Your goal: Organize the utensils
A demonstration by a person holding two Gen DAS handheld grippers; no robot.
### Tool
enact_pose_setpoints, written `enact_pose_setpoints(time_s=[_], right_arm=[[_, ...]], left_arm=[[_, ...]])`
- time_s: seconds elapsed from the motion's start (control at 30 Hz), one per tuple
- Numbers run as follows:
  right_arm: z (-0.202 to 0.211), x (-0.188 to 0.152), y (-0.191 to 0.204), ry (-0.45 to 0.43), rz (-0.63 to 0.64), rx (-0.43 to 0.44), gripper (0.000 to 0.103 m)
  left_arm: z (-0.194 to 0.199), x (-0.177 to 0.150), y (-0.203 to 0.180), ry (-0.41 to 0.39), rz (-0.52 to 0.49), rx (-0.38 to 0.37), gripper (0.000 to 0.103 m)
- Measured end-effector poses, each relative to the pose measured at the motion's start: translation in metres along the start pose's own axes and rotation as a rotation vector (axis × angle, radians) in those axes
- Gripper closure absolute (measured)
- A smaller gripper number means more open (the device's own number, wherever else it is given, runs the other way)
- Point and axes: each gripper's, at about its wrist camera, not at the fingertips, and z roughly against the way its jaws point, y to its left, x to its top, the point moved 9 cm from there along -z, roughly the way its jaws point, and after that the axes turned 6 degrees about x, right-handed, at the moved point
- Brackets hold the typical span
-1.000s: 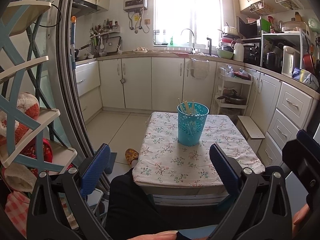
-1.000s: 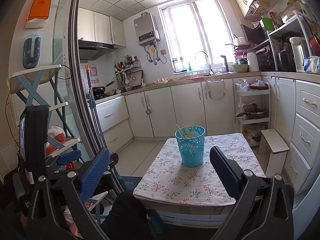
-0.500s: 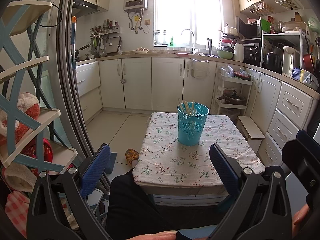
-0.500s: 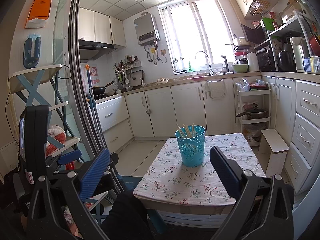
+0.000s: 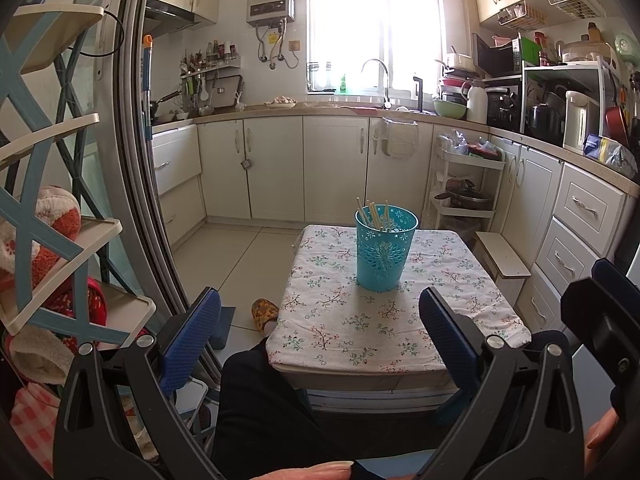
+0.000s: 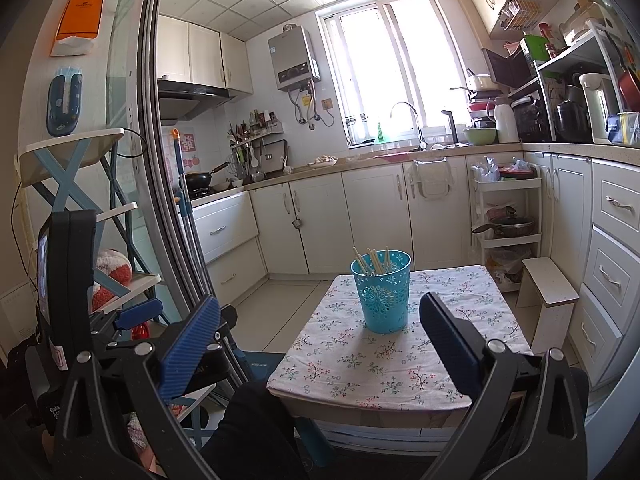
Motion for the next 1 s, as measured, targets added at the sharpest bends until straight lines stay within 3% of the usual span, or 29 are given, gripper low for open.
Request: enact_pose_setpoints(time_s=[1.0], right_arm=[[-0.0004,0.0005,-0.0001,0.001,-0.002,-0.001,0.007]], left_arm=[[0.0022,0.0022,0.0023,-0.01,-0.003,0.002,0.008]])
